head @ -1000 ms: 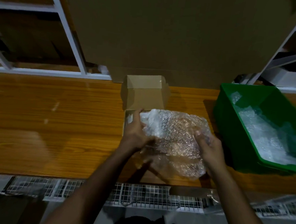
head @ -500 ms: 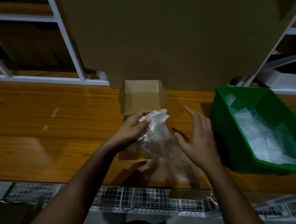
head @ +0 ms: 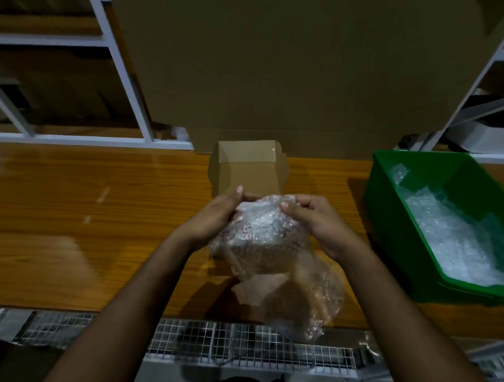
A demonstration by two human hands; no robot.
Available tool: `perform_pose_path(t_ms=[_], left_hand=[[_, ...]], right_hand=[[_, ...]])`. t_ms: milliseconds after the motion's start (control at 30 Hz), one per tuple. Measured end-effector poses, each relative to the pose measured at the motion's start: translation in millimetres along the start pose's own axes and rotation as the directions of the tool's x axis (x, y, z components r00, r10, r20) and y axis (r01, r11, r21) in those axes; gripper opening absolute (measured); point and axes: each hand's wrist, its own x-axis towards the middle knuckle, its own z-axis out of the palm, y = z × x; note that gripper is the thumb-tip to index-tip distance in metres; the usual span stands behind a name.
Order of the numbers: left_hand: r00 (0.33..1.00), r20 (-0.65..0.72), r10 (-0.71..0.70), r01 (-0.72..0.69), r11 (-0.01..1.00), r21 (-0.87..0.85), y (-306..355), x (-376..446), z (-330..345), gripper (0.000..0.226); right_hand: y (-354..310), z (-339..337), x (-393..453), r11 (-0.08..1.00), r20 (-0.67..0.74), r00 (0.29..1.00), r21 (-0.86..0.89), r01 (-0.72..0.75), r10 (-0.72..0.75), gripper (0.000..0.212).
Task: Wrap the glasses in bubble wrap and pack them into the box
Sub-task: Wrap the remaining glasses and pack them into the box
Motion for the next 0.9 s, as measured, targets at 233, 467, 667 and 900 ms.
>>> perform_pose_path(t_ms=[233,467,667,900], left_hand=[[0.996,0.079,-0.029,0.07,0.808,-0.585,-38,-2,-2,0.081],[0.998,-0.059,-0.008,-0.024,0.856,-0.516,-25,-6,20,0.008],[0.966,-0.255,0.035,-0.153,0.874,-0.46,-24,3,14,0.025],[0.934,-0.33,-0.133,-0.071,0.838,-0.541,-21,4,21,0.038]], right_hand=[[-1,-11,6,0.975,-0.17,0.985,0.22,0.019,0.019,0.017],[9,-24,6,0.909,-0.228,0.966,0.417,-0.016,0.122,0.044],[28,-22,-17,0.914,0.072,0.958,0.286,-0.287,0.278,0.074],[38,-15,-16,0.967,-0.048,0.972,0.123,-0.221,0.228,0.025]])
